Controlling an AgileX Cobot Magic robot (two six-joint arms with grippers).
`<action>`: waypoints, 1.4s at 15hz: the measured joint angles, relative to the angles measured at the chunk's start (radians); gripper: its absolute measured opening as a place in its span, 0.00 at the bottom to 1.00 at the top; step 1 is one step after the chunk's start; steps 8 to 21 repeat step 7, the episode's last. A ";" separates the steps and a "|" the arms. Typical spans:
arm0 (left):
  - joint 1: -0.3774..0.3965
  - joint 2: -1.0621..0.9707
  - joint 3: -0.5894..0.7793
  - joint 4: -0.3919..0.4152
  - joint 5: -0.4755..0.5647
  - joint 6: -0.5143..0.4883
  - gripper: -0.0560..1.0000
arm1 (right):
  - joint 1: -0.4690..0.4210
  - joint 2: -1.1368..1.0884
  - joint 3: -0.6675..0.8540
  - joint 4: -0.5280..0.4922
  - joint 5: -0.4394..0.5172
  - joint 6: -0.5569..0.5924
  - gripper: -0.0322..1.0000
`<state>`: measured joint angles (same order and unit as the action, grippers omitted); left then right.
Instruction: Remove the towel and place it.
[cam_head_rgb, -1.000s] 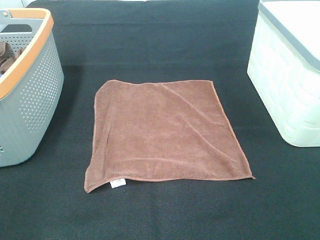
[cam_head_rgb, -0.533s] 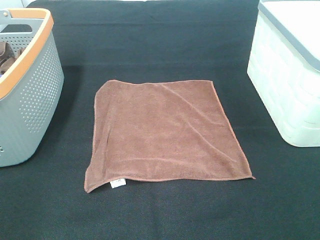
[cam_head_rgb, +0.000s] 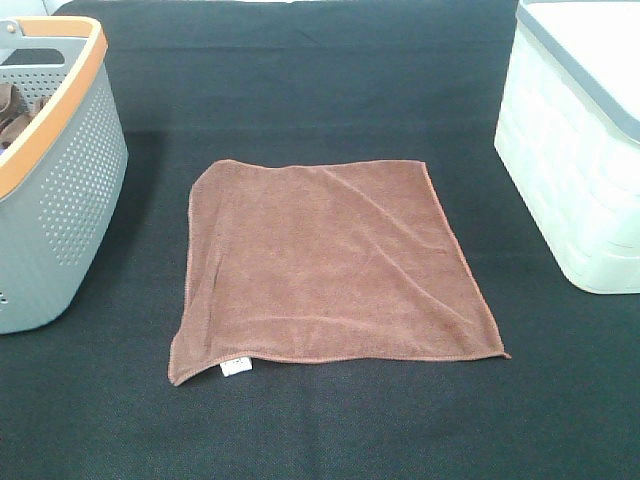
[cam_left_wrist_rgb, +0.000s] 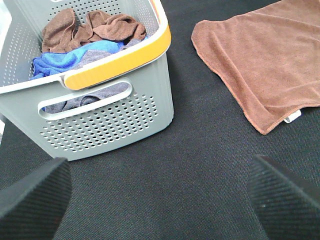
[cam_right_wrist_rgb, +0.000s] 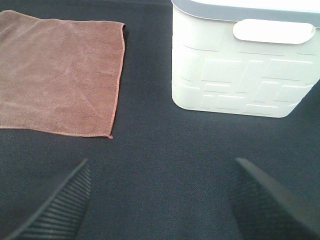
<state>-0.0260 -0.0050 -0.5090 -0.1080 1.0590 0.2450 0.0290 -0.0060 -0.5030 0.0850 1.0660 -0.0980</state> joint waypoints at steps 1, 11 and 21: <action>0.000 0.000 0.000 0.000 0.000 0.000 0.91 | 0.000 0.000 0.000 0.000 0.000 0.000 0.73; 0.000 0.000 0.000 0.000 0.000 0.000 0.91 | 0.000 0.000 0.000 0.000 0.000 0.000 0.73; 0.000 0.000 0.000 0.000 0.000 0.000 0.91 | 0.000 0.000 0.000 0.000 0.000 0.000 0.73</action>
